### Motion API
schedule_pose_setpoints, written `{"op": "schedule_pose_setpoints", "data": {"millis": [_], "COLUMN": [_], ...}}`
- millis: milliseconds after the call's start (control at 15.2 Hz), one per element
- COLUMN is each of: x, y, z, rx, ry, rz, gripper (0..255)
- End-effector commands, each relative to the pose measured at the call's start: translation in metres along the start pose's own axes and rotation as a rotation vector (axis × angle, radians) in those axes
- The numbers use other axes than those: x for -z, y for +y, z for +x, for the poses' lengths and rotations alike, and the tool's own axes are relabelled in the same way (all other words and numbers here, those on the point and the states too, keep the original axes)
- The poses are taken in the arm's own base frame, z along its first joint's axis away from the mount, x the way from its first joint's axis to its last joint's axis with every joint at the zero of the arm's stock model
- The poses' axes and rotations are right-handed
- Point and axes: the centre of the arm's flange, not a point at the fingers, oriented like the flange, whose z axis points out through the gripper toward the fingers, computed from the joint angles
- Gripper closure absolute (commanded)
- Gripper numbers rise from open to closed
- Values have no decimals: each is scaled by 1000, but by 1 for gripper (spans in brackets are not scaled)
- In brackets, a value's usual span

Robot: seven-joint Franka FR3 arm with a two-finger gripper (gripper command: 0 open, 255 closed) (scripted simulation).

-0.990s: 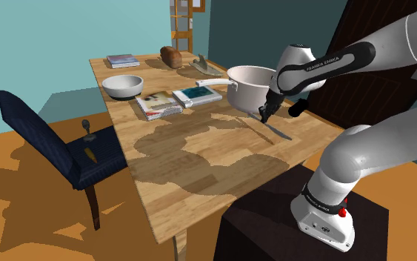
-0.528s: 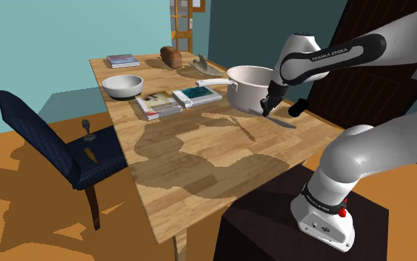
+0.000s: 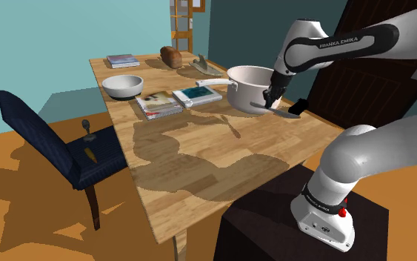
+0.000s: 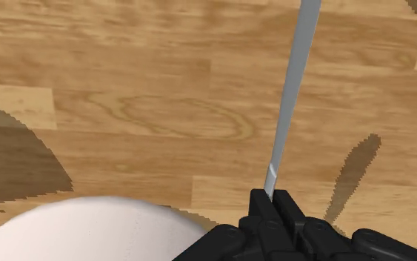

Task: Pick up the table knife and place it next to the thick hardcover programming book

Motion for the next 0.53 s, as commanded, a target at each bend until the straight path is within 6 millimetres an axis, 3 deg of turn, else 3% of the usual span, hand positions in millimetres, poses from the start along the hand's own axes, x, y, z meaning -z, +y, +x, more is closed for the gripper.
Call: {"op": "schedule_pose_setpoints", "data": {"millis": [0,462], "x": [3,-5], "y": [-11,-91], "z": [7,52], "rx": [0,0], "ry": [1,1], "rz": [0,0], "gripper": [255,255]}}
